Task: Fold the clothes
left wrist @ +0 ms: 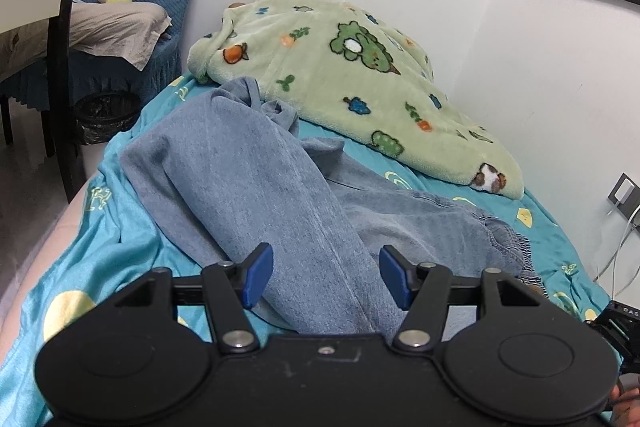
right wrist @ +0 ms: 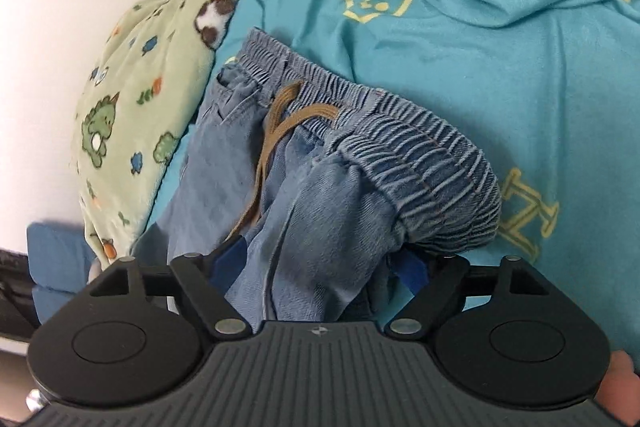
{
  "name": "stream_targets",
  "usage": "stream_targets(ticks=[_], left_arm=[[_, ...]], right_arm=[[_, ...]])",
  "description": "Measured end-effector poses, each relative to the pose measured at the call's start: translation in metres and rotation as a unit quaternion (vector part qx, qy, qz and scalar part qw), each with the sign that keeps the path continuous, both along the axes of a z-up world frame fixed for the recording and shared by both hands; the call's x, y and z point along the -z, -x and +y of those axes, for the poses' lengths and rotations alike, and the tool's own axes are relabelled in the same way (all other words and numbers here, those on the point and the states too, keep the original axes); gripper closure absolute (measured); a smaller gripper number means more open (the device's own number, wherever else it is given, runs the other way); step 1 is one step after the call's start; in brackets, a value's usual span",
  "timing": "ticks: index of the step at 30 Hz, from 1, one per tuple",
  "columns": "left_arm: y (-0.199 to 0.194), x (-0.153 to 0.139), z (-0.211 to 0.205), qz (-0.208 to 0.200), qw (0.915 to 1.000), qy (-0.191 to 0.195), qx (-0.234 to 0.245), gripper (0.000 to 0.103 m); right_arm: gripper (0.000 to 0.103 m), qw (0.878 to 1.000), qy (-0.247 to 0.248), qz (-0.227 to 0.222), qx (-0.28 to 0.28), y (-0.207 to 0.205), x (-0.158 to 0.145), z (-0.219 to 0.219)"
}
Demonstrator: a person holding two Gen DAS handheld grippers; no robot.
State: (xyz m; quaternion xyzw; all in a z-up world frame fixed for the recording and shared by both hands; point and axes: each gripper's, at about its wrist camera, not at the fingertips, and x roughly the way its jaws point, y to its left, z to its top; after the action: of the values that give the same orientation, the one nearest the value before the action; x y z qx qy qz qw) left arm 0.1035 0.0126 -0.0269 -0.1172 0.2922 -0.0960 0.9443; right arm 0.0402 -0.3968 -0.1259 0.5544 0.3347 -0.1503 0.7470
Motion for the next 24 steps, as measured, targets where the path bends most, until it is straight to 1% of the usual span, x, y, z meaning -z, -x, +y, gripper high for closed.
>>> stream_targets(ticks=[1,3,5,6,9,12,14,17,19,22,24], left_arm=[[0.000,0.000,0.000,-0.001,1.0000,-0.001,-0.001,0.047],[0.001,0.000,0.001,-0.002,1.0000,-0.002,-0.003,0.047],[0.001,0.000,0.002,-0.003,1.0000,-0.001,-0.006,0.047],[0.001,0.000,0.004,-0.004,1.0000,0.001,-0.008,0.047],[0.000,0.001,0.007,-0.006,0.9999,0.003,-0.015,0.047],[0.001,0.000,0.010,-0.009,0.9997,0.010,-0.021,0.047],[0.001,0.000,0.012,-0.011,0.9996,0.015,-0.024,0.047],[0.001,-0.001,0.013,-0.012,0.9994,0.019,-0.025,0.047],[0.001,0.000,0.012,-0.013,0.9994,0.021,-0.025,0.047],[0.001,0.001,0.009,-0.015,0.9994,0.019,-0.024,0.047],[0.001,0.001,0.007,-0.015,0.9995,0.018,-0.022,0.047]], right_arm=[[0.038,1.000,0.001,0.005,0.006,0.000,0.000,-0.002],[0.070,1.000,0.006,0.017,0.018,-0.001,0.001,-0.006],[0.080,0.999,0.012,0.017,0.025,-0.002,-0.002,-0.009],[0.083,0.999,0.020,0.013,0.024,-0.005,-0.006,-0.009],[0.088,0.995,0.092,-0.034,0.001,-0.018,-0.035,-0.006],[0.090,0.983,0.156,-0.091,-0.017,-0.029,-0.064,-0.004],[0.091,0.974,0.186,-0.128,-0.030,-0.036,-0.081,-0.004],[0.092,0.960,0.204,-0.188,-0.036,-0.043,-0.103,-0.009],[0.093,0.941,0.233,-0.241,-0.037,-0.043,-0.119,-0.012],[0.093,0.903,0.286,-0.317,-0.041,-0.039,-0.144,-0.011],[0.093,0.888,0.306,-0.340,-0.051,-0.037,-0.152,-0.011]])
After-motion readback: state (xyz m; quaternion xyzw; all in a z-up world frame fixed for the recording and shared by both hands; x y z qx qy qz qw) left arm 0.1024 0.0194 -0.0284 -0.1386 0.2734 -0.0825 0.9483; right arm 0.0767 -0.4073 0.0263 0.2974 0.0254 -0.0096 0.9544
